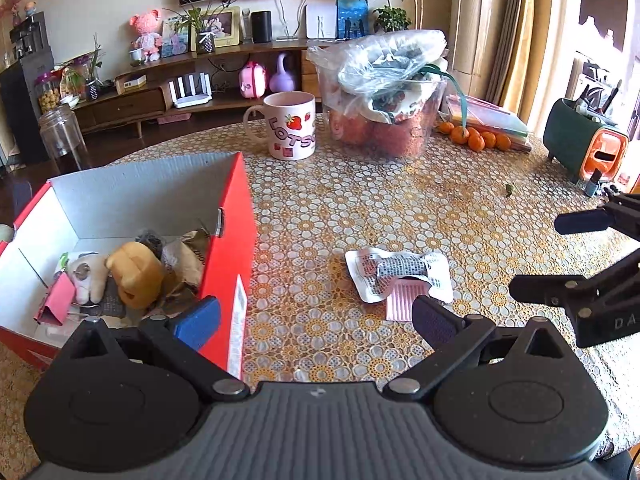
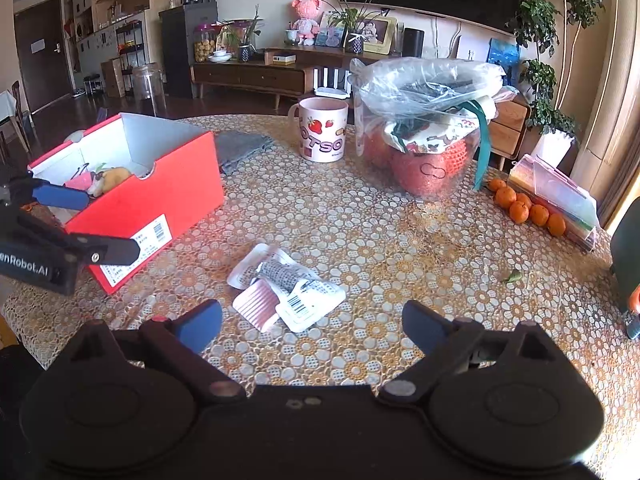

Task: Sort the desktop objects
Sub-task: 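Move both tools back over the white packet and pink comb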

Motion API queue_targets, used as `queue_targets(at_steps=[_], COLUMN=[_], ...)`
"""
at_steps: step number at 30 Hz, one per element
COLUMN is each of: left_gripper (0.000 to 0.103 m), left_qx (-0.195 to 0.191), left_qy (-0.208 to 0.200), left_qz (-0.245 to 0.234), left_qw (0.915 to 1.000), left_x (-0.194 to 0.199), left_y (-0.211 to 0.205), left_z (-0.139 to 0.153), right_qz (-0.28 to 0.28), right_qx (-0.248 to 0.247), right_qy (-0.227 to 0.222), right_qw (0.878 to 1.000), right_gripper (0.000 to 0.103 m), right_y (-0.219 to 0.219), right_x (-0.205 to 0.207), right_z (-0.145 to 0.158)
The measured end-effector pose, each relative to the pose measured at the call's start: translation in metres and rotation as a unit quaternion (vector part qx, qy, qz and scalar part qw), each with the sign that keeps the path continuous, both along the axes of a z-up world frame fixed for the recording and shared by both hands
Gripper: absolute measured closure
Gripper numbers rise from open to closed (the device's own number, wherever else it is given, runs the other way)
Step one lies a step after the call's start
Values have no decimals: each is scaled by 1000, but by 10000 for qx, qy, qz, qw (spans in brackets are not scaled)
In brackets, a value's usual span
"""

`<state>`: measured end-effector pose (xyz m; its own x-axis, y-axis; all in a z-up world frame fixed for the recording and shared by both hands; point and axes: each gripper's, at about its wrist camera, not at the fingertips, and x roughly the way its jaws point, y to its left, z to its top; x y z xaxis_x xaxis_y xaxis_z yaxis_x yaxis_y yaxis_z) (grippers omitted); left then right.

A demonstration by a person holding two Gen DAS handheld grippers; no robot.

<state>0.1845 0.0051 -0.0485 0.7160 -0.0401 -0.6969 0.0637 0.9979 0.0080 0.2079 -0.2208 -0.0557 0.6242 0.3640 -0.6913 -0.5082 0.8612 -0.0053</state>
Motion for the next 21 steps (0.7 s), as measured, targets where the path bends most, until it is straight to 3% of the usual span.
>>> queue_targets(at_steps=[13,21], left_gripper=[1,1], left_qx=[-57,-152], left_qy=[117,114], left_qz=[-300,-367], left_qw=[9995,9991], left_x=[21,37], left_y=[-43,-55], left_z=[-53,-70], right_qz=[418,697], right_qx=[-42,-106], right_qy=[369,583], right_qw=[9984,9958], right_gripper=[8,10], right_y=[16,37], right_x=[51,75], right_z=[-38,-59])
